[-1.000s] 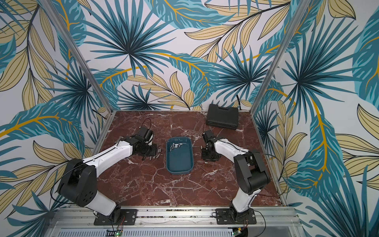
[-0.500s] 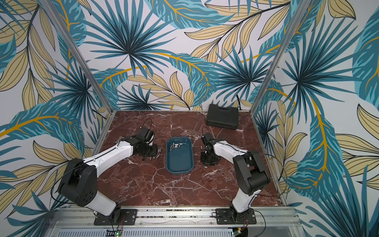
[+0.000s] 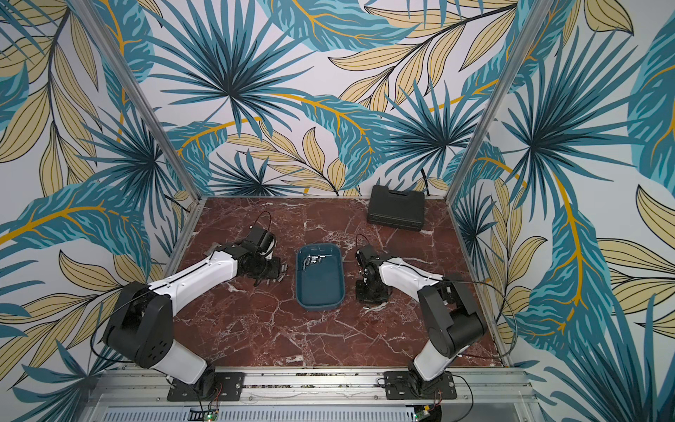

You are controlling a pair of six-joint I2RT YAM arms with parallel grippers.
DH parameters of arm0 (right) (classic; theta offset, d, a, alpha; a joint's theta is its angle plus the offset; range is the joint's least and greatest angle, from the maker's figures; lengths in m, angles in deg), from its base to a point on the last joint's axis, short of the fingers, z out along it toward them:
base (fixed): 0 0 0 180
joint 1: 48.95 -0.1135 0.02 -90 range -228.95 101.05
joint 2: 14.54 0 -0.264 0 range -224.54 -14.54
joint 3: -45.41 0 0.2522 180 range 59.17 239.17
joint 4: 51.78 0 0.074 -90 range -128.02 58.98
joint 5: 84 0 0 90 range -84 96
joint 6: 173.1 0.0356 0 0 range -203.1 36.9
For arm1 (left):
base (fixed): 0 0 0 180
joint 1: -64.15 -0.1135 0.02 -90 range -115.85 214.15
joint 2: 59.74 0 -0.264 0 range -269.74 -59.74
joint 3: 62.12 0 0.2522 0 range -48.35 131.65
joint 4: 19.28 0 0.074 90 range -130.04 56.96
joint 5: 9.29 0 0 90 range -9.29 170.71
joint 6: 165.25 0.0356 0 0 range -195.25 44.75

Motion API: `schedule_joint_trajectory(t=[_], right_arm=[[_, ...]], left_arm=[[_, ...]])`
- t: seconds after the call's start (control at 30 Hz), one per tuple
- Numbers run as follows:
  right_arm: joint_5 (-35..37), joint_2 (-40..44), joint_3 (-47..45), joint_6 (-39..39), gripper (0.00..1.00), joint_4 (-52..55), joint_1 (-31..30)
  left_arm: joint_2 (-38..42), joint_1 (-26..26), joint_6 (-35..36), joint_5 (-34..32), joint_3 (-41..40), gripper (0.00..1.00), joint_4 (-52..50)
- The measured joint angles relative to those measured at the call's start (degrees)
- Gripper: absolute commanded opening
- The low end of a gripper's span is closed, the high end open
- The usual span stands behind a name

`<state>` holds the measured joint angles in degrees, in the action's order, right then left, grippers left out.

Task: Take out the socket from the storage box
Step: Move the socket head to the center of the board.

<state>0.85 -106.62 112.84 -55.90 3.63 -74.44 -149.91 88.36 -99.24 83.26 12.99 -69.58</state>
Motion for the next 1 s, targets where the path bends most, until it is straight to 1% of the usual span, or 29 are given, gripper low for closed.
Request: schedule_joint_trajectory(t=[0.2, 0.33, 0.47, 0.77, 1.0], right_arm=[[1.3, 10.2, -4.4, 5.7, 0.28, 2.9, -6.1], [0.3, 13.2, -9.9, 9.1, 0.21, 3.7, -7.2], [-1.9, 9.3, -12.7, 11.5, 0.18, 3.4, -8.7], [-3.5, 4.6, -8.6, 13.1, 0.17, 3.3, -10.1], [-1.9, 0.8, -4.5, 12.6, 0.18, 3.3, -10.1]], left_arm=[[-0.7, 0.0, 0.2, 0.1, 0.0, 0.28, 0.0], [-1.4, 0.0, 0.2, 0.5, 0.0, 0.28, 0.2], [-2.5, 0.2, 0.2, 1.3, 0.0, 0.28, 0.6], [-2.8, 0.6, 0.1, 1.4, 0.0, 0.28, 0.8], [-2.8, 0.6, 0.1, 1.4, 0.0, 0.28, 0.8]])
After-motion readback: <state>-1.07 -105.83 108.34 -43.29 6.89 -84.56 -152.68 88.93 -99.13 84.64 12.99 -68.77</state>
